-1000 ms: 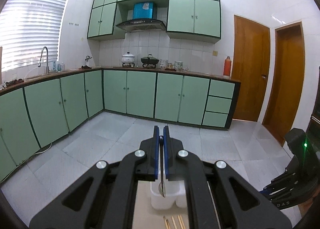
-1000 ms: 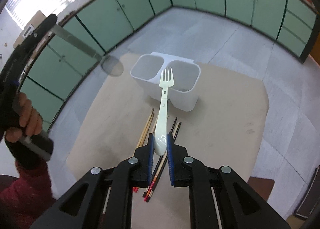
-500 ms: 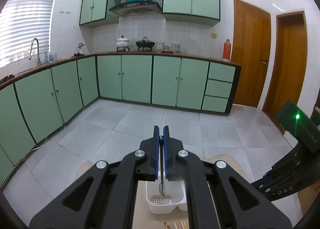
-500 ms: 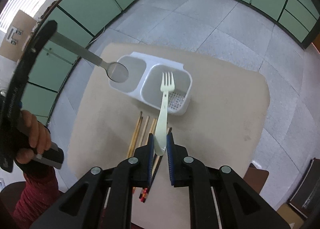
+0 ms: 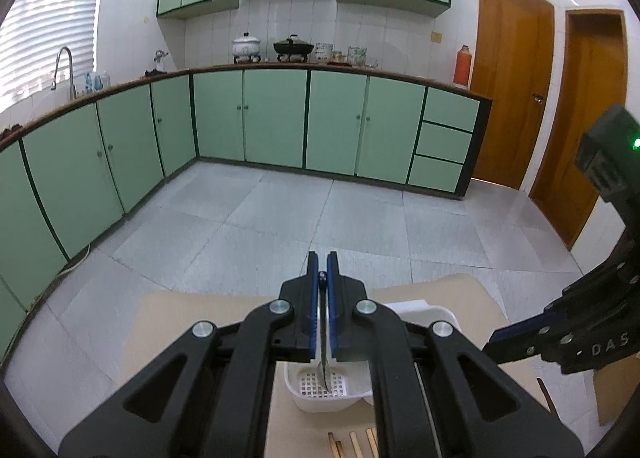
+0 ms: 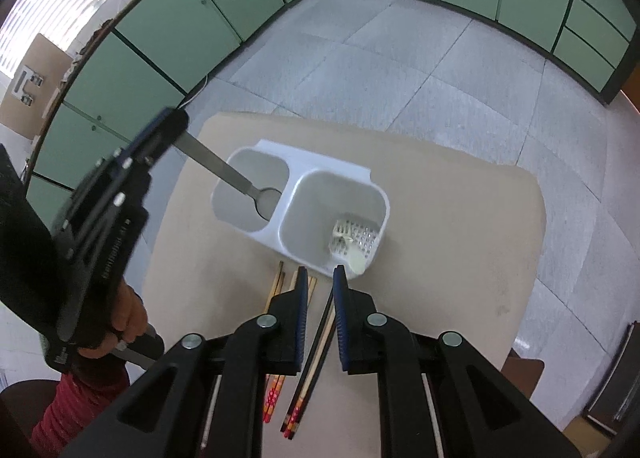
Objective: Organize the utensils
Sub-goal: 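Drop the spoon and fork into the white utensil holder with both tools, then move both tools back toward the chopsticks on the mat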
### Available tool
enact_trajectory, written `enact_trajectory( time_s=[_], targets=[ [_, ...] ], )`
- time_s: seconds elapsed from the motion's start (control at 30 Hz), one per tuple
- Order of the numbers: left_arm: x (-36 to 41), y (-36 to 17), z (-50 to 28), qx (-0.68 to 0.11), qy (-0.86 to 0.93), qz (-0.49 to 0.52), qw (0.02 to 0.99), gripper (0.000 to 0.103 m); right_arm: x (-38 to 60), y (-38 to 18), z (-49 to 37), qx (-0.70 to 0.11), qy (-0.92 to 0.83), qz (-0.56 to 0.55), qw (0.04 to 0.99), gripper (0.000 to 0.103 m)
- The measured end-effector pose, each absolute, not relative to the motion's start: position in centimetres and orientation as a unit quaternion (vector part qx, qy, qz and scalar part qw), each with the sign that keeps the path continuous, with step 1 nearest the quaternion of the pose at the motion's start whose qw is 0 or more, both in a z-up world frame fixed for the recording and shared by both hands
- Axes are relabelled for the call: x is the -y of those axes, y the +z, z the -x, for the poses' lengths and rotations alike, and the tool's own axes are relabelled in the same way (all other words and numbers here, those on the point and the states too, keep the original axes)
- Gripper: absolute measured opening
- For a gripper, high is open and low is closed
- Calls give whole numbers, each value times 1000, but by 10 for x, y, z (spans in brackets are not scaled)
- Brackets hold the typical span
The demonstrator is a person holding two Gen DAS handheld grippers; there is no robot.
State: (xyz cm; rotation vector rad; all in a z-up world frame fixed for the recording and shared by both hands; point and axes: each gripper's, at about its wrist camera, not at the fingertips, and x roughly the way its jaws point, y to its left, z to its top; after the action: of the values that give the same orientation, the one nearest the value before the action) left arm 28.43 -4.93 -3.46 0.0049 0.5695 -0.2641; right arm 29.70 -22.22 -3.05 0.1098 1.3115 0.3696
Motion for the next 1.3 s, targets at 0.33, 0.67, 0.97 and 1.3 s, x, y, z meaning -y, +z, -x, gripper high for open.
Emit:
enact_trajectory(
  time_s=[0.33,0.67,0.97,1.3],
  targets=[
    [42,-34,-271,-274,-131,-1,953,38,229,-21,-285,-575,168,-61,799,29],
    [38,-30,-221,-255,-120,-6,960,54,238,-36,-238,-546,160,-72,819,33],
    [34,-56,-175,-289,-113,1,951,57,235,-48,-184,-507,131,-57,850,38],
    [25,-96,-124,-332,-107,0,937,59,228,-77,-124,-466,93,-67,877,38]
  ],
)
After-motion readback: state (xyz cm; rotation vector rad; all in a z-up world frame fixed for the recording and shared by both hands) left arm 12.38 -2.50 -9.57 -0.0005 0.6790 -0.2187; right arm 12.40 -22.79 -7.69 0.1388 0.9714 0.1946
